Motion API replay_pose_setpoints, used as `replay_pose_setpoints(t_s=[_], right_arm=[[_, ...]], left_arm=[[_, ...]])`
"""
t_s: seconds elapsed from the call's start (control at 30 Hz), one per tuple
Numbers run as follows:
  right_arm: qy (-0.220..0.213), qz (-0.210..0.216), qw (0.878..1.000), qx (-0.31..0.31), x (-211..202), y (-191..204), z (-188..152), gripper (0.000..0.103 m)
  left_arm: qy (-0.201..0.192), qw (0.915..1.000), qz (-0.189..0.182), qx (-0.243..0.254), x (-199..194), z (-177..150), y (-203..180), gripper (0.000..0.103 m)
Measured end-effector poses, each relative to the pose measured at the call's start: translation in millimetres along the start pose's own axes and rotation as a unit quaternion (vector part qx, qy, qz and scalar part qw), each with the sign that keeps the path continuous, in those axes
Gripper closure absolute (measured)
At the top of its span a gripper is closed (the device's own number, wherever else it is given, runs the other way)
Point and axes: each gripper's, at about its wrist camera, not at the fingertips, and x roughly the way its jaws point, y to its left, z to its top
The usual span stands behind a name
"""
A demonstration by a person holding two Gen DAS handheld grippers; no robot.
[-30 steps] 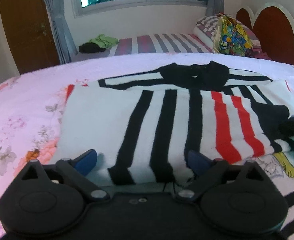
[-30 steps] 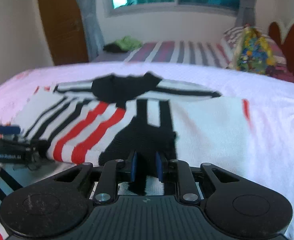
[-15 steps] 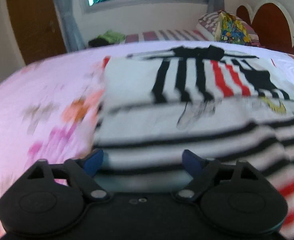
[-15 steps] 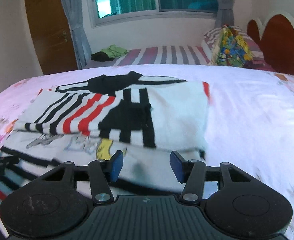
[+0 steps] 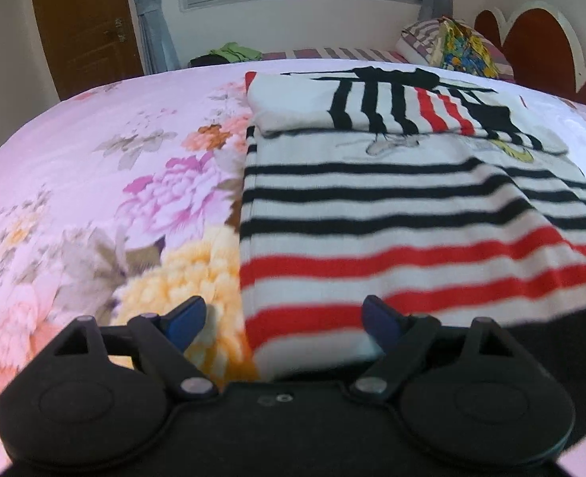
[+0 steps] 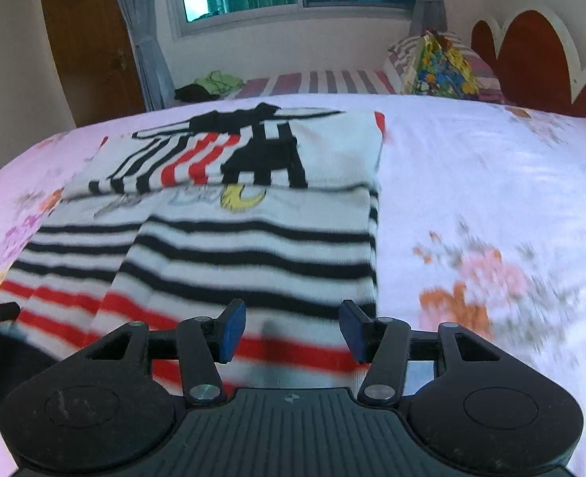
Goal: Fold small clothes
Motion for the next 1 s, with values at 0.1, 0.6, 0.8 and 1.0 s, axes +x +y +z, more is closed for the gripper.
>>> replay_pose_setpoints(t_s=[0.1,0.6,0.8,1.0], right_arm=[[0.003,-0.007,1.0,0.003,-16.1,3.4,-12.1,0.05],[0.027,-0.016,0.998,0.05,-57.3,0.5,-55.1,0.05],[0.053,0.06,0.981,0.175,-55.6,-26.7,-72.9,0.05],[0.048,0.106,0.957,0.265,-61.7,-53.6,-84.4,0.05]], left_arm=[[0.001,1.0,-0.002,-0.001,-10.9,-10.6,2.4,0.018],[0.017,0.9972,-0.063,-0.037,-44.1,-50.2,18.9,0.026],[0.027,0.9497,-0.232,-0.209,-42.2,-65.3,68.7,0.033],[0.043,0.8804,-0.337,-0.331,-25.3,-90.6,100.0,0.047]])
